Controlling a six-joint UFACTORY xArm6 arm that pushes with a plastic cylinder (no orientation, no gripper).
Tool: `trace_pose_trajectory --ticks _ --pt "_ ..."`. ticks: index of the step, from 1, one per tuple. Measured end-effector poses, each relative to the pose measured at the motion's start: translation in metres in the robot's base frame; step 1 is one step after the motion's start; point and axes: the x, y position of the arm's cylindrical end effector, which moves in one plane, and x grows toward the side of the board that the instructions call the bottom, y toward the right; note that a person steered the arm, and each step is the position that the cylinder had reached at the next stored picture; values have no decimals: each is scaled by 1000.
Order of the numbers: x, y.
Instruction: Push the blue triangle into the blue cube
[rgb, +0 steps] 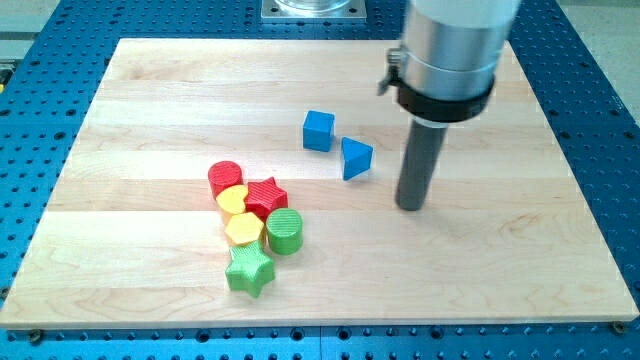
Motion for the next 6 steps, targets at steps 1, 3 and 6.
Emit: trace_pose_trajectory --ticks 1,3,6 --pt "-1 11" --pt "-18 31" --pt "-48 -88"
